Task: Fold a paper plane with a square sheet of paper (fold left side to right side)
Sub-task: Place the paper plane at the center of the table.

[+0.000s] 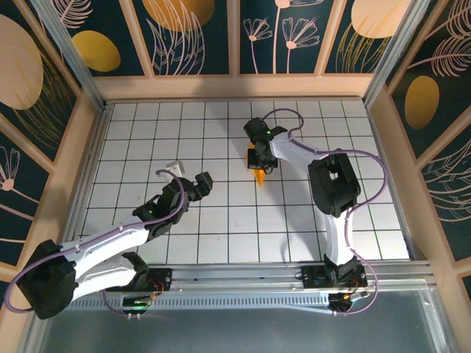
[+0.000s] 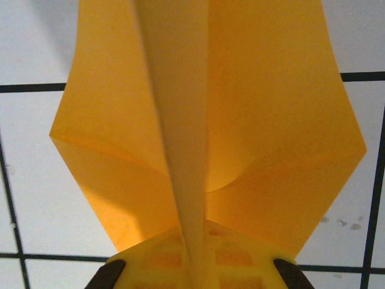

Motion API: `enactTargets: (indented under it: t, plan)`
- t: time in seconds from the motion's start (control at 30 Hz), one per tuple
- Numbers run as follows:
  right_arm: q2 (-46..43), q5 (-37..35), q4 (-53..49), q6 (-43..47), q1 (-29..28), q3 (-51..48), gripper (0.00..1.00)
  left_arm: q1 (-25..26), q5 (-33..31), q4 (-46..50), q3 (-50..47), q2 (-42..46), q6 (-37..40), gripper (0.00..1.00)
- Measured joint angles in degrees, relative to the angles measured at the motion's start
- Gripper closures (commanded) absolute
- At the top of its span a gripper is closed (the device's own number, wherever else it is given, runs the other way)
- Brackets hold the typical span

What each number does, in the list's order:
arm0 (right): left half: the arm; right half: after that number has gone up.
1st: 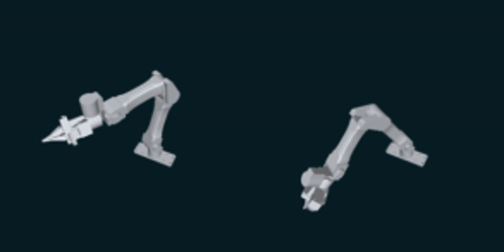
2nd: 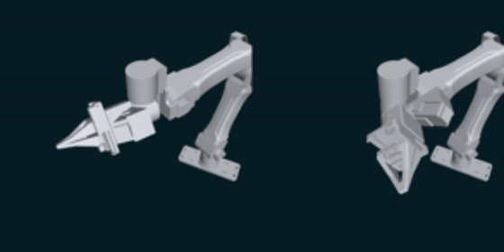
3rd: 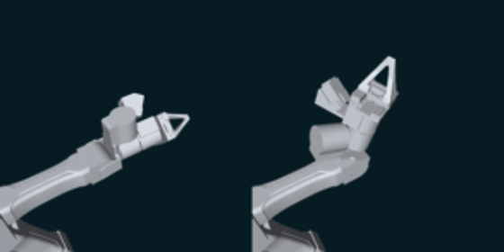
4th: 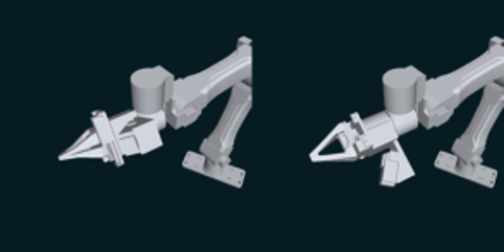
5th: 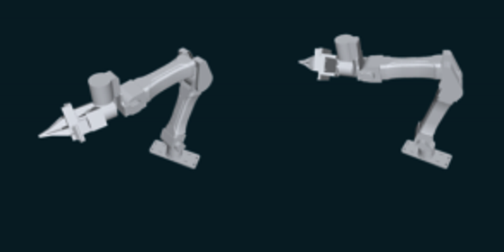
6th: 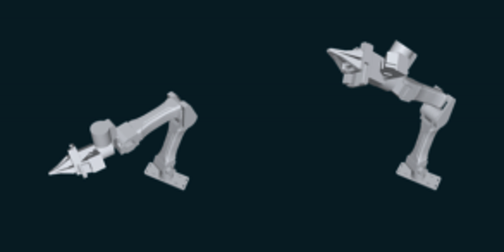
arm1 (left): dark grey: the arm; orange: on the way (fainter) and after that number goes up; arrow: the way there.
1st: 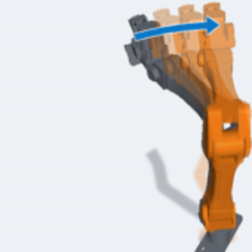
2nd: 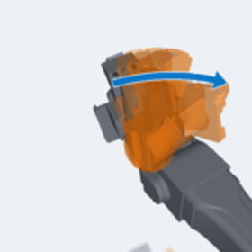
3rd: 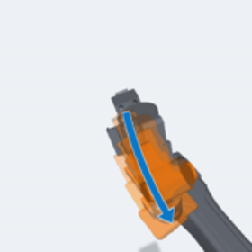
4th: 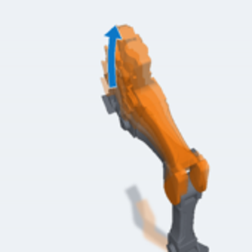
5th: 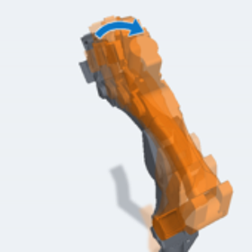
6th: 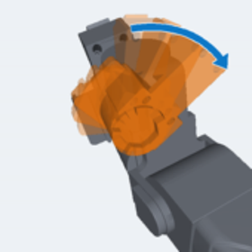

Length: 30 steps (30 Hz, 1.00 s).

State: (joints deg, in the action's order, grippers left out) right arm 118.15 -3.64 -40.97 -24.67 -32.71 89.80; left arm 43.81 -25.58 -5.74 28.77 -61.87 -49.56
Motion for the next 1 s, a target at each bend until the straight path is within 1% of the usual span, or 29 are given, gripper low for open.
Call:
enactTargets:
  t: [0.37, 0.53, 0.67, 1.0]
  plan:
    - [4.0, 0.4, 0.0, 0.4, 0.1, 0.8, 1.0, 0.0, 0.2, 0.0, 0.0, -1.0, 0.0, 0.04]
    - [4.3, 0.7, 0.0, 0.4, 0.2, 1.2, 1.0, 0.0, 0.7, 0.0, 0.0, -2.0, 0.0, 0.04]
    - [4.3, 0.7, 0.1, 0.4, 0.2, 1.2, 0.9, 0.0, 1.1, 0.0, 0.0, -2.6, 0.1, 0.04]
    - [4.4, 0.7, 2.0, 0.3, 0.1, 0.7, 0.63, 0.0, 1.1, 0.0, 0.0, -2.8, 0.9, 0.04]
